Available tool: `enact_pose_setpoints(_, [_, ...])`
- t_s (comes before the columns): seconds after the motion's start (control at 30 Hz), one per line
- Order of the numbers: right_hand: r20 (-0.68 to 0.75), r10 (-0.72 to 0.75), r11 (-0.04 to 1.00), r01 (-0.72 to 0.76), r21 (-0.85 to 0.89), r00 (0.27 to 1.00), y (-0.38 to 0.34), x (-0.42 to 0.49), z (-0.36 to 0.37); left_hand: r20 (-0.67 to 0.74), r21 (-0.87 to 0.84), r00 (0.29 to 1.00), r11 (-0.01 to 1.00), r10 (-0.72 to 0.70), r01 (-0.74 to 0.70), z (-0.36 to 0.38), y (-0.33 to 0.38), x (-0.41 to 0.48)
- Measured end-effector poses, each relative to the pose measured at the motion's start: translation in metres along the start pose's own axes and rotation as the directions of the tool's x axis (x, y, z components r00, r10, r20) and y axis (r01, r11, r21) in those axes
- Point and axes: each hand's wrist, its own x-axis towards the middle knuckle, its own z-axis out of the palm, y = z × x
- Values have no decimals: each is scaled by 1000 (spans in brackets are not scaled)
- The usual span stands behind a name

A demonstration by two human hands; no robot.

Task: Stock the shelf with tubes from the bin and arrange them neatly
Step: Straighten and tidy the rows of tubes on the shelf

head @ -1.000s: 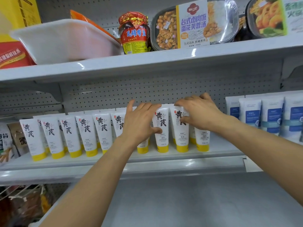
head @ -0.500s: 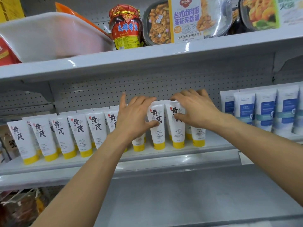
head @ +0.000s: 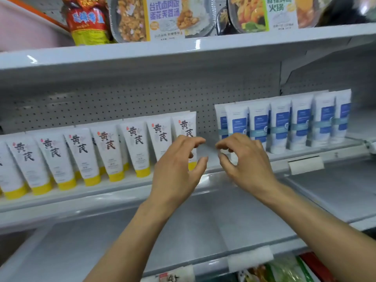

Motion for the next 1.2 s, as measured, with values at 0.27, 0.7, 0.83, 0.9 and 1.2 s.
enact_pose_setpoints(0.27, [189, 184, 980, -194, 37, 965, 114, -19, -47, 101, -86, 941, 939, -324, 333, 96, 54, 20])
enact_pose_setpoints(0.7, [458, 77, 985, 5, -175, 886, 137, -11, -35, 76, 232, 818, 808, -570, 542, 141, 57, 52])
enact_pose_setpoints(0.83, [482, 67, 978, 39, -207, 874, 137, -8, -32, 48, 274, 824, 801, -564, 532, 144, 57, 52])
enact_pose_setpoints(0.9, [484, 68, 975, 44, -217, 872, 137, -8, -31, 44, 271, 822, 799, -568, 537, 143, 55, 51])
enact_pose_setpoints(1.2, [498, 50, 987, 33, -156, 866, 137, -9, -37, 41, 247, 818, 799, -574, 548, 143, 52, 51])
